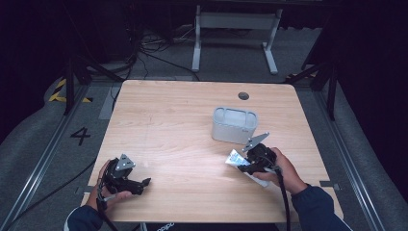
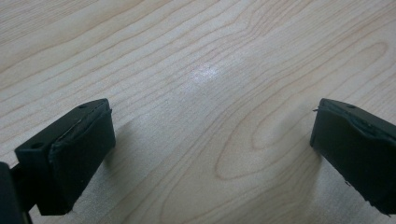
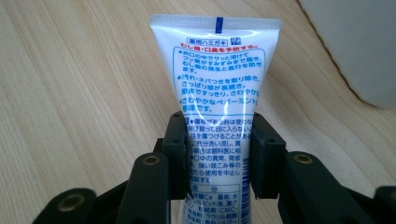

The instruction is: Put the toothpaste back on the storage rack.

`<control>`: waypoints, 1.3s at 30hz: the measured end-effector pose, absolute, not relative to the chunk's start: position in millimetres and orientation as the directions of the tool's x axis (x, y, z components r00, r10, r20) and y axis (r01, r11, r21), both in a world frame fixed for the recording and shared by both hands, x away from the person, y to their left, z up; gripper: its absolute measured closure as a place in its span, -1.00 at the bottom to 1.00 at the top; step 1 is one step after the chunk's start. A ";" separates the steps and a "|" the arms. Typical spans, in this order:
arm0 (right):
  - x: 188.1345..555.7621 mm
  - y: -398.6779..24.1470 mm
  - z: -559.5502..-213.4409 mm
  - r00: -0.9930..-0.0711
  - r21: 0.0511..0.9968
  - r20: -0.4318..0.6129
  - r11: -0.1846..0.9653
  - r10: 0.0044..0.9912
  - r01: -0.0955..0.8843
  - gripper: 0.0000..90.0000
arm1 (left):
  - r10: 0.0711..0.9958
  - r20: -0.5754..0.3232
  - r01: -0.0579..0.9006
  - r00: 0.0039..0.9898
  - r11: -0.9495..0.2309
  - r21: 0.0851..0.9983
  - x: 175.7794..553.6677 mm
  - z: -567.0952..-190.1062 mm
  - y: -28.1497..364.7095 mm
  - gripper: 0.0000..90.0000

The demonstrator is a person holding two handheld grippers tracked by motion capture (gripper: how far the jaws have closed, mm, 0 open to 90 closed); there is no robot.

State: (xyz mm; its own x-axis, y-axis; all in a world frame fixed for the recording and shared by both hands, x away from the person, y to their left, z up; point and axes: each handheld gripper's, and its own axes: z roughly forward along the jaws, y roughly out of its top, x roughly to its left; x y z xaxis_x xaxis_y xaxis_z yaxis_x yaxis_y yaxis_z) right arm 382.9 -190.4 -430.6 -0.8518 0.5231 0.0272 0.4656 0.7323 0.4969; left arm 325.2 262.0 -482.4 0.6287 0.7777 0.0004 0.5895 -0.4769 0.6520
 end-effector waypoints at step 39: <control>376.4 -214.3 -394.2 -0.834 0.663 0.001 0.624 0.552 0.413 0.47 | 0.778 0.000 0.589 0.629 -0.476 0.652 325.2 -482.5 262.0 -0.99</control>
